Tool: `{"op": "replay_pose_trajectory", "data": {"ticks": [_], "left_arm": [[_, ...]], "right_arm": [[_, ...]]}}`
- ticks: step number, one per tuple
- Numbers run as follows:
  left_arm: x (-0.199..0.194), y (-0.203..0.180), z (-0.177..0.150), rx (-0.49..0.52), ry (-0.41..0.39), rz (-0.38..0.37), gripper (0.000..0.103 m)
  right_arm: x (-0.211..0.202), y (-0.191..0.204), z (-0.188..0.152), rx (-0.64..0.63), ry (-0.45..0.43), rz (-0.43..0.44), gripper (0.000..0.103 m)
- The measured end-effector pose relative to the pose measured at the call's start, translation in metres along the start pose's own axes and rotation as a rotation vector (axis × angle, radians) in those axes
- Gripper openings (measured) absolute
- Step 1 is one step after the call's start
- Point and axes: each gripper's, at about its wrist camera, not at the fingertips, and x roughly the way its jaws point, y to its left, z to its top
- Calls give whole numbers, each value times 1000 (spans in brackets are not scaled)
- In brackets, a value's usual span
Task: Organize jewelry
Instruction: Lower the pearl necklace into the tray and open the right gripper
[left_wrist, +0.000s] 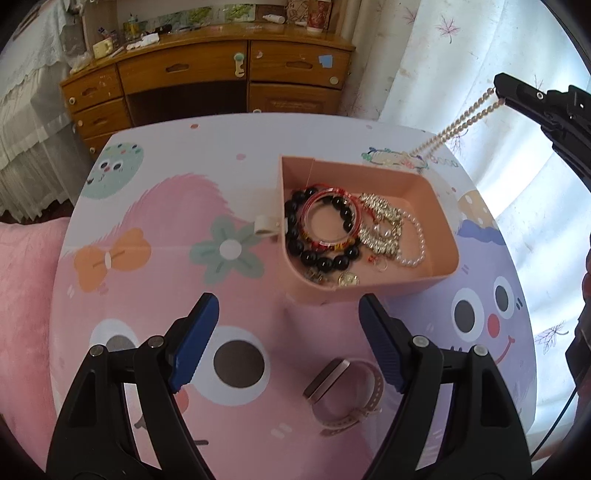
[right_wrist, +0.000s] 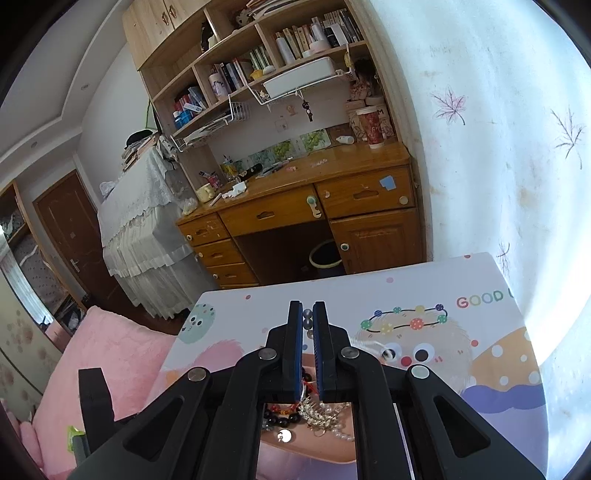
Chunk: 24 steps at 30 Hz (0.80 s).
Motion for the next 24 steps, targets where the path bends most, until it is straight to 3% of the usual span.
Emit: {"op": "replay_pose_trajectory", "data": {"ticks": [7, 19, 24], "left_arm": [[-2, 4, -16, -18, 39, -2, 76], [-9, 3, -20, -32, 31, -24, 76], [-7, 2, -26, -33, 54, -30, 76]], "right_arm": [[-14, 11, -5, 6, -41, 44, 5], [-36, 36, 3, -31, -63, 83, 5], [-22, 35, -7, -36, 37, 34, 7]]}}
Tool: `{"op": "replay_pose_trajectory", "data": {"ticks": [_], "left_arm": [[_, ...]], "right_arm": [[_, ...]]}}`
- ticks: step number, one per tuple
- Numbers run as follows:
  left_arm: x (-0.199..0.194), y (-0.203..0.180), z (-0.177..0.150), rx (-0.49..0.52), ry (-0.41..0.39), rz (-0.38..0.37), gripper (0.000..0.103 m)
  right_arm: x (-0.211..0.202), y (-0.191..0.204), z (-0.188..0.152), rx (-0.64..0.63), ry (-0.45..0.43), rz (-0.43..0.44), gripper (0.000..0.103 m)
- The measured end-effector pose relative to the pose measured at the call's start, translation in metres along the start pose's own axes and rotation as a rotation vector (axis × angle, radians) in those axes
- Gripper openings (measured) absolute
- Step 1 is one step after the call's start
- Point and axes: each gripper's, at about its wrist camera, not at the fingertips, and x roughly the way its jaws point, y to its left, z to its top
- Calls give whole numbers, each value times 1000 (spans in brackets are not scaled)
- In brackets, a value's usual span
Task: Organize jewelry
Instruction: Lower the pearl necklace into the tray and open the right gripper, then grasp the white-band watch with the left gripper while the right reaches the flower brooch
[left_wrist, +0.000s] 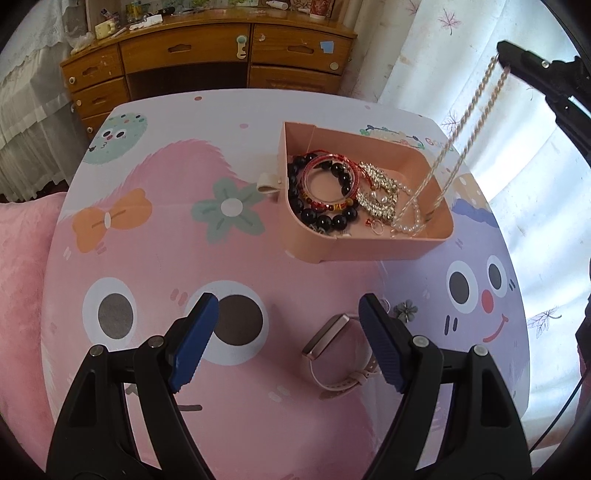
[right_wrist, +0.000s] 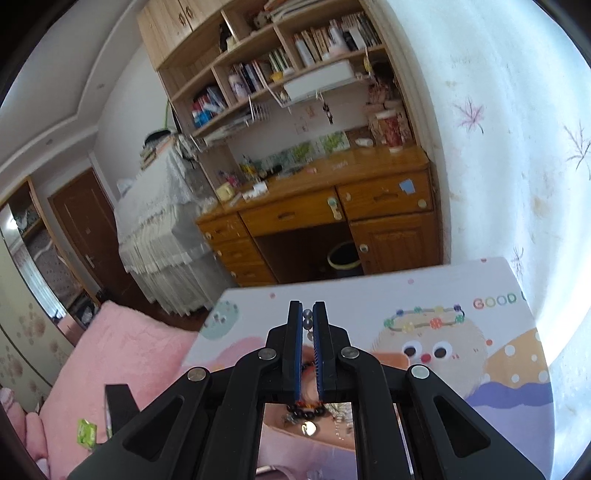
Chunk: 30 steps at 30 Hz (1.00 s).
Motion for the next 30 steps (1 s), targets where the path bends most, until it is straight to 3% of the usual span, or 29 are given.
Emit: {"op": "replay_pose_trajectory", "data": {"ticks": [1, 2, 3, 5, 11, 14, 17, 24, 30], "left_arm": [[1, -1, -2, 1, 7, -4, 76], [1, -2, -5, 3, 14, -9, 76], [2, -3, -7, 6, 21, -12, 76], [4, -6, -14, 14, 41, -19, 76], [11, -17, -32, 45, 91, -46, 76], [13, -24, -40, 75, 100, -60, 76], [17, -29, -45, 97, 102, -76, 76], [28, -40, -46, 144, 80, -50, 76], [43, -54, -45, 181, 84, -34, 76]], "right_arm": [[3, -1, -2, 8, 16, -7, 10], [5, -3, -6, 20, 35, -14, 27], [7, -4, -10, 32, 47, -22, 54], [9, -9, -23, 53, 61, -32, 70], [25, -23, -85, 45, 256, -84, 70], [30, -23, -119, -38, 341, -127, 70], [32, -19, -154, -203, 403, -178, 70], [34, -12, -207, -479, 415, -168, 70], [45, -6, -222, -576, 400, -145, 67]]}}
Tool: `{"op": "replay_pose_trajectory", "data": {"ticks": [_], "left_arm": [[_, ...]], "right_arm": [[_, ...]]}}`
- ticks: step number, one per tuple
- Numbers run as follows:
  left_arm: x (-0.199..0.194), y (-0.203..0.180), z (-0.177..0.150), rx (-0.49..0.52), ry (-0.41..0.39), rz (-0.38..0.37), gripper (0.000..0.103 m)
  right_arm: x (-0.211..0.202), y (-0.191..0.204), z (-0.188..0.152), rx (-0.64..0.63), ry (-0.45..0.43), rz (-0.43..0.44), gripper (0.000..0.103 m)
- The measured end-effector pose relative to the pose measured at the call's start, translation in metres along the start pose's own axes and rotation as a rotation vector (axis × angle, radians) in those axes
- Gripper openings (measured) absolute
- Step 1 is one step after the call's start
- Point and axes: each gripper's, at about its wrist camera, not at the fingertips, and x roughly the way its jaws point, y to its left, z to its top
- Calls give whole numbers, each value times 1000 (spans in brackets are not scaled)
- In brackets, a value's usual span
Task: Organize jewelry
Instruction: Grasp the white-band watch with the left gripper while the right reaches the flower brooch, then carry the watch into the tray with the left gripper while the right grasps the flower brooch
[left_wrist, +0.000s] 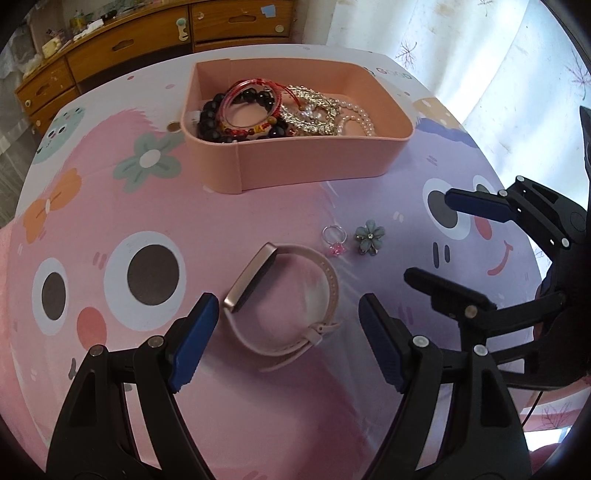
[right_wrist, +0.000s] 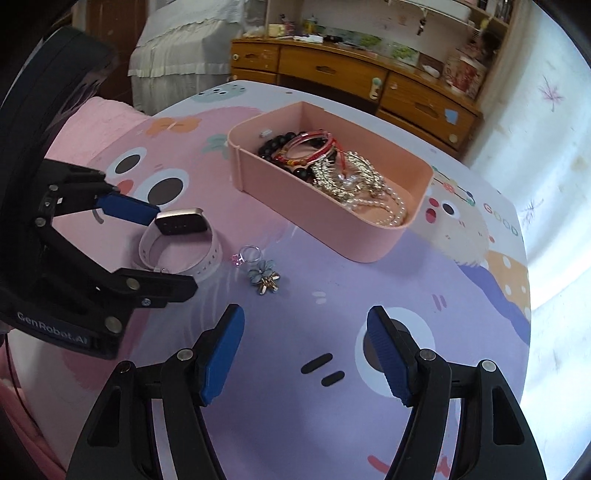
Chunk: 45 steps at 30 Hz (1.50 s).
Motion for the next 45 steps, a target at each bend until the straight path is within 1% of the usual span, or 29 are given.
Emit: {"op": "replay_pose_trajectory", "data": {"ticks": [2, 6, 7, 8, 11, 12, 14, 17, 19, 21, 24, 28, 35, 38, 41, 45], "left_arm": [[4, -2, 2, -3, -7, 16, 76], [10, -1, 5, -9, -12, 32, 76], [10, -2, 6, -8, -19, 39, 73], [11, -1, 7, -8, -25, 36, 67], [8, 2, 8, 0, -40, 6, 55], [8, 2, 8, 4, -44, 1, 54], [6, 4, 8, 4, -53, 1, 46], [1, 8, 8, -16, -76, -11, 40], [-5, 12, 7, -44, -100, -17, 38], [-11, 17, 7, -73, -120, -26, 37], [-19, 22, 8, -94, -137, -29, 36], [-32, 25, 12, -92, -168, -12, 36], [-65, 28, 32, -106, -272, -29, 36], [-73, 29, 45, -112, -302, -28, 36], [-78, 28, 59, -107, -342, -27, 36], [-80, 25, 79, -94, -387, -40, 36]], "right_arm": [[5, 1, 1, -14, -1, 9, 64], [12, 4, 7, -37, -6, 38, 53], [15, 4, 9, -41, -8, 50, 51], [16, 5, 11, -45, -11, 57, 49], [20, 9, 16, -56, -24, 72, 45], [22, 10, 18, -59, -27, 78, 43], [25, 11, 21, -60, -27, 85, 40], [28, 13, 23, -65, -28, 94, 33], [30, 13, 25, -63, -27, 99, 28], [31, 12, 26, -61, -21, 104, 18], [30, 13, 27, -58, -21, 106, 18], [23, 10, 33, -34, -41, 122, 17], [-9, -3, 57, 68, -164, 144, 17], [-22, -10, 67, 107, -225, 114, 17], [-31, -22, 76, 147, -268, 75, 18], [-40, -39, 83, 191, -295, 4, 18]]}}
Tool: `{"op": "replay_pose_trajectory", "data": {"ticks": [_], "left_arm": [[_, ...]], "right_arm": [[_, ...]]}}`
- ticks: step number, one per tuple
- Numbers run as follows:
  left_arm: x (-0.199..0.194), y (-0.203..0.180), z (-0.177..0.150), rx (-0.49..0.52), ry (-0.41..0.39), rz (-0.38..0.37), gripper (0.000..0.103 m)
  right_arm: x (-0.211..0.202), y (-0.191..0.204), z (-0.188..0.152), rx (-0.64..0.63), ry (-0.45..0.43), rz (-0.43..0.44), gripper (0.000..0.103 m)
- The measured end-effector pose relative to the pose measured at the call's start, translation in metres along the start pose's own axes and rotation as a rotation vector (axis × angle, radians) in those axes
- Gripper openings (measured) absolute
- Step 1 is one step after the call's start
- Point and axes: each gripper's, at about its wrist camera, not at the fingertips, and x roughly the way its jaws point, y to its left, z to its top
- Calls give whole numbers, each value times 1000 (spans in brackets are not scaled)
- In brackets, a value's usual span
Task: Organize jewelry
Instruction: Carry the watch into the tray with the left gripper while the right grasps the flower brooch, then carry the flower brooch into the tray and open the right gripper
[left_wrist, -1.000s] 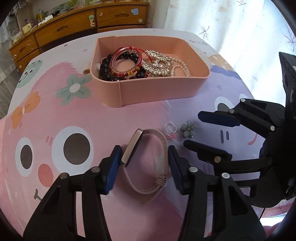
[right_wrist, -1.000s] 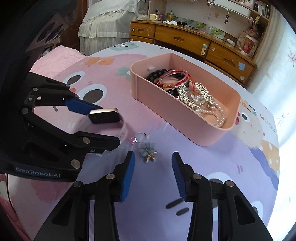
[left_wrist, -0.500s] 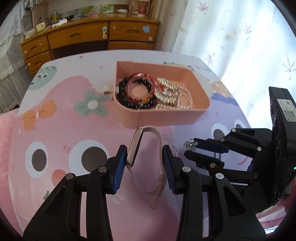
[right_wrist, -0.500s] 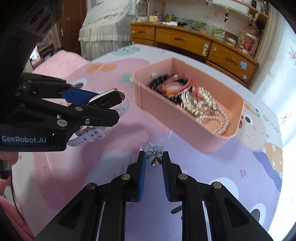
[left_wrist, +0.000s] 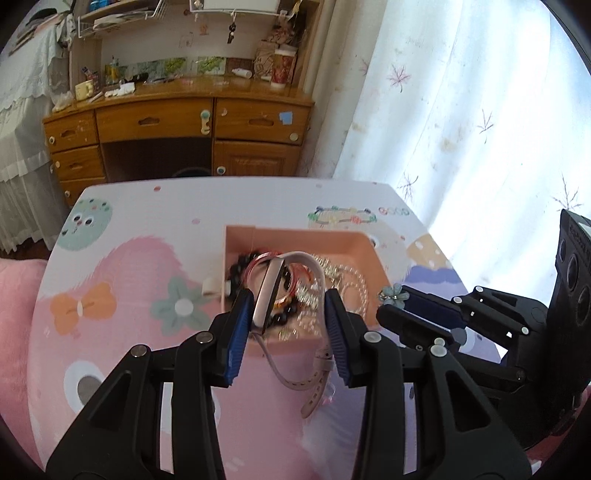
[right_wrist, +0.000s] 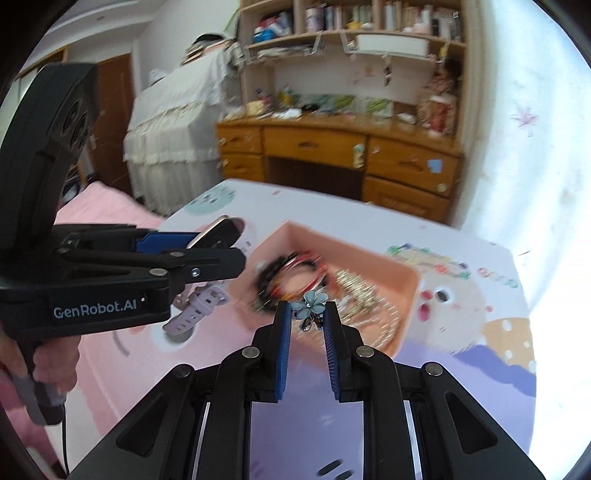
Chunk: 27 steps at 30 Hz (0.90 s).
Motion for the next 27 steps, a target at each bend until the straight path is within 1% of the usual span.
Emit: {"op": "replay_pose_trajectory", "data": {"ticks": [4, 7, 9, 11, 13, 17, 20, 23, 27], "left_arm": [[9, -9, 17, 34, -33, -13, 36], [18, -13, 26, 30, -19, -13, 41], [23, -14, 30, 34, -10, -8, 46], [26, -15, 29, 30, -4, -8, 53], [27, -13, 30, 12, 1, -15, 55], [24, -4, 28, -18, -3, -15, 66], [20, 4, 26, -39, -4, 8, 68], [15, 12, 19, -56, 9, 24, 69], [12, 26, 1, -91, 63, 71, 70]], "right_arm": [[-6, -13, 12, 26, -16, -42, 18], [-4, -25, 18, 65, 4, -52, 19], [0, -30, 18, 88, 41, -57, 42], [0, -34, 18, 92, 40, -58, 42], [1, -35, 17, 90, 42, -59, 42], [-1, -35, 13, 86, 47, -51, 42], [1, -28, 7, 71, 53, -52, 42], [3, -20, 0, 51, 68, -33, 42], [10, -6, -16, 33, 107, 10, 42]]}}
